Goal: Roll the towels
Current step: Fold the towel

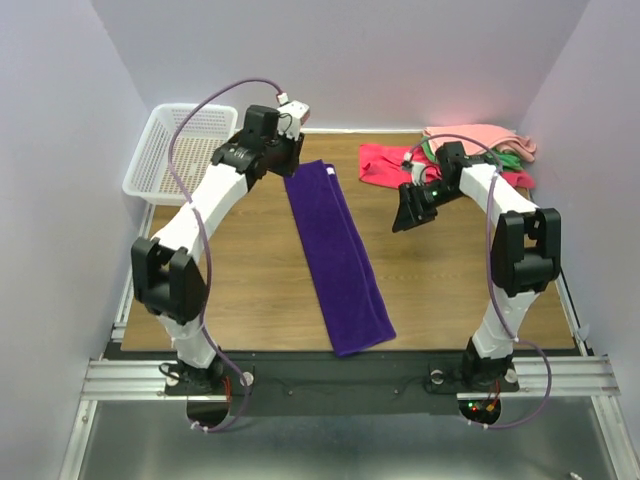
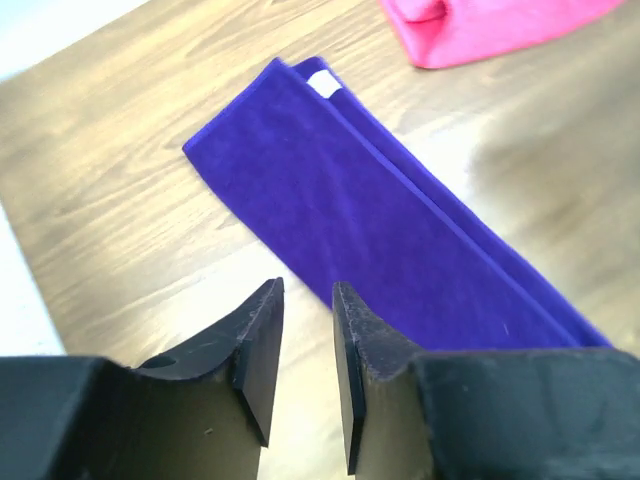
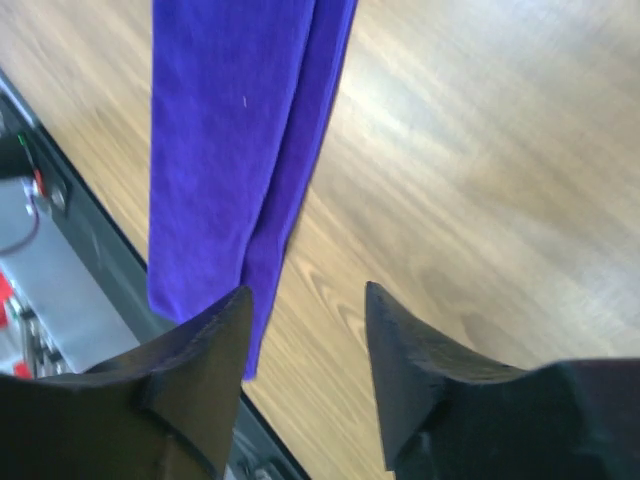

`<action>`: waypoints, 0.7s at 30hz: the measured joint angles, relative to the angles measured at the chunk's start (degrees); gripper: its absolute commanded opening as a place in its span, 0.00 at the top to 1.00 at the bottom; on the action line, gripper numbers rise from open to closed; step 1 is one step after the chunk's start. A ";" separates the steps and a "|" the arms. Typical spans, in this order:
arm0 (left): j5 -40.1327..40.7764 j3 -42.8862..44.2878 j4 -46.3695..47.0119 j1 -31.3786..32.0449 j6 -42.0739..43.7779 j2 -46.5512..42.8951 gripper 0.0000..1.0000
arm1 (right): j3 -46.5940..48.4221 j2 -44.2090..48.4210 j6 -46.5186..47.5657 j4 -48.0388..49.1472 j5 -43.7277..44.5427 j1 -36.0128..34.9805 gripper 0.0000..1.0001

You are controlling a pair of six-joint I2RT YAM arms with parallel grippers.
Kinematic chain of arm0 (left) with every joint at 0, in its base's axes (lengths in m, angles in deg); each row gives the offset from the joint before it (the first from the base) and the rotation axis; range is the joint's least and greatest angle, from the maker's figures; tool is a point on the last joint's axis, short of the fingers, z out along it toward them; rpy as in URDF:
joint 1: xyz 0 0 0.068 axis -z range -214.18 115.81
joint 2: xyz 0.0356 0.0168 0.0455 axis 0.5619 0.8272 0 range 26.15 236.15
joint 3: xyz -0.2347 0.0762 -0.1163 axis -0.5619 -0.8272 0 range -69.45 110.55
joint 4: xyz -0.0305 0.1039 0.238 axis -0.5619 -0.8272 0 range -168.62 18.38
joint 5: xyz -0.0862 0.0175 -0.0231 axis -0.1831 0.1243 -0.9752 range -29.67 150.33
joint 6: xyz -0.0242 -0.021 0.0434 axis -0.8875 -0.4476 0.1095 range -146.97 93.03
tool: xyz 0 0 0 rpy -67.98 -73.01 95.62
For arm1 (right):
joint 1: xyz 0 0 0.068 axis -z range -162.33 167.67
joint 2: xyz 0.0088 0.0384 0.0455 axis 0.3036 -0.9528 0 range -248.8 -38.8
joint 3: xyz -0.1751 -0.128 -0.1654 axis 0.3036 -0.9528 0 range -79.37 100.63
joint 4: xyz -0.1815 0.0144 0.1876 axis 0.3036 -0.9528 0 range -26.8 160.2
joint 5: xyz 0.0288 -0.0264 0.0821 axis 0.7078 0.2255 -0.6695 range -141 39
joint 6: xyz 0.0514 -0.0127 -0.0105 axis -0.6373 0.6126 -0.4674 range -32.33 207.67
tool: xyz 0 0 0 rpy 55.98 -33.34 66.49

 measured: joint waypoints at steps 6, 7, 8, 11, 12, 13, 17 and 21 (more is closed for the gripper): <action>-1.70 -2.08 0.59 -0.37 -8.13 9.88 0.62 | 2.40 -0.59 -4.74 2.99 -0.04 -0.35 0.50; -1.46 -2.21 0.46 0.02 -8.92 11.15 0.64 | 2.40 -0.59 -5.01 3.02 0.00 -0.44 0.50; -0.28 -2.38 0.46 0.52 -10.47 13.11 0.64 | 2.34 -0.59 -5.18 3.13 0.07 -0.57 0.50; 1.20 -2.36 0.42 1.49 -12.55 16.26 0.65 | 1.73 -0.59 -5.40 3.72 0.07 -0.83 0.50; 1.44 -2.21 0.33 1.70 -13.03 17.22 0.65 | 1.27 -0.59 -5.40 3.87 0.09 -0.90 0.51; 1.84 -1.40 0.13 1.95 -13.46 18.49 0.65 | 0.52 -0.59 -5.35 4.11 0.13 -1.01 0.51; 2.91 1.44 0.31 2.56 -14.64 22.29 0.65 | -2.84 -0.59 -5.16 3.96 1.01 -1.14 0.51; 3.52 1.92 0.24 2.97 -15.69 24.52 0.65 | -3.50 -0.59 -4.98 3.98 1.68 -1.14 0.50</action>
